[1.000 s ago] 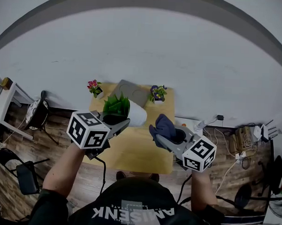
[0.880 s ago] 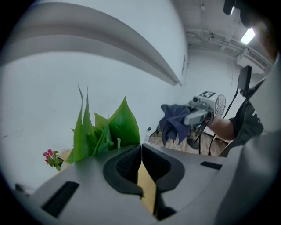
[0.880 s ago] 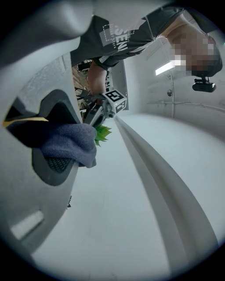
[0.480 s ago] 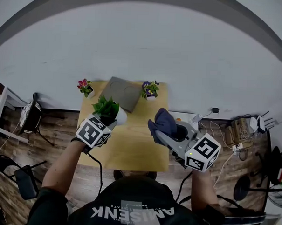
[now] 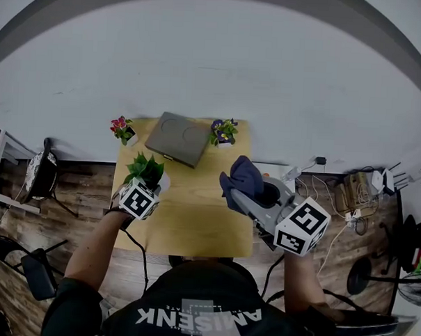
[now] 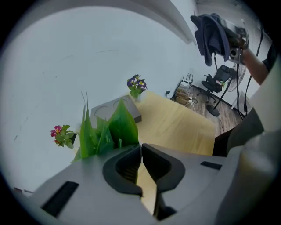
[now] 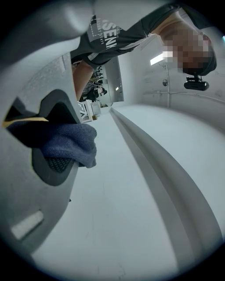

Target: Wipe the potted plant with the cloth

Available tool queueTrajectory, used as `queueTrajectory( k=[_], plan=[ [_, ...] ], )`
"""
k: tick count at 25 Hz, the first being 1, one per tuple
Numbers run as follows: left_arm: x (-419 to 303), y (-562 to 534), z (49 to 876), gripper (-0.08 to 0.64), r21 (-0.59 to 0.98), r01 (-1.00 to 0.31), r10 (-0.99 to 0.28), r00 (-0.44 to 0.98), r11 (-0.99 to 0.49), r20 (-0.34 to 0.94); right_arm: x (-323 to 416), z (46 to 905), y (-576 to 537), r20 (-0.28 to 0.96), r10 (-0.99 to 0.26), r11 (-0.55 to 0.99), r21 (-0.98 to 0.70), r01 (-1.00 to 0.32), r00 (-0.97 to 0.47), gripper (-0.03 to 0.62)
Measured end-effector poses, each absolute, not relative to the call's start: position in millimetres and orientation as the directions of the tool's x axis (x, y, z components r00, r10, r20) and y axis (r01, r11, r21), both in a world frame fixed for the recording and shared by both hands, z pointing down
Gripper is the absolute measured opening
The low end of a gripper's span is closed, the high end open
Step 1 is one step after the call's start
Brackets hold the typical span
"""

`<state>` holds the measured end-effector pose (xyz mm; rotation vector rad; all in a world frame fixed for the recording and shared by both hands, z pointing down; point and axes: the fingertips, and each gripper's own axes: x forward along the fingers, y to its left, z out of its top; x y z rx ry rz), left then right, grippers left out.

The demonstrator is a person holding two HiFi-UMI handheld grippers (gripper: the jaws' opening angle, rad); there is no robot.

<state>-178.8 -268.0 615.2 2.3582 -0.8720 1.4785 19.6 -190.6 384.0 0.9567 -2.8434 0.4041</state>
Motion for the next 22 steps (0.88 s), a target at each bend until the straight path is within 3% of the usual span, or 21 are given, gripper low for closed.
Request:
queueTrajectory(
  k=[8,18,22],
  plan=[
    [-188.3,-276.0,651.6,0.015,-0.168,-0.563,-0.375,0.274,-0.809,0.886,13.9,390.0,-206.4,0.198,-0.589,0.747,-0.237,-0.622,-0.783,0.124],
    [-179.0,-266.4,683.0,0.015,-0.274,-0.389,-0.373,0.207,-0.88,0.904,9.3,401.4,-211.9,0.207,-0.599,0.726,-0.267,-0.634,-0.773,0.125],
    [-180.2,-266.3,686.7,0.016,-0.287,-0.387,-0.386,0.207,-0.876,0.899,11.4,403.8,-209.5,0.203,-0.604,0.72,-0.277,-0.636,-0.771,0.124]
  ],
)
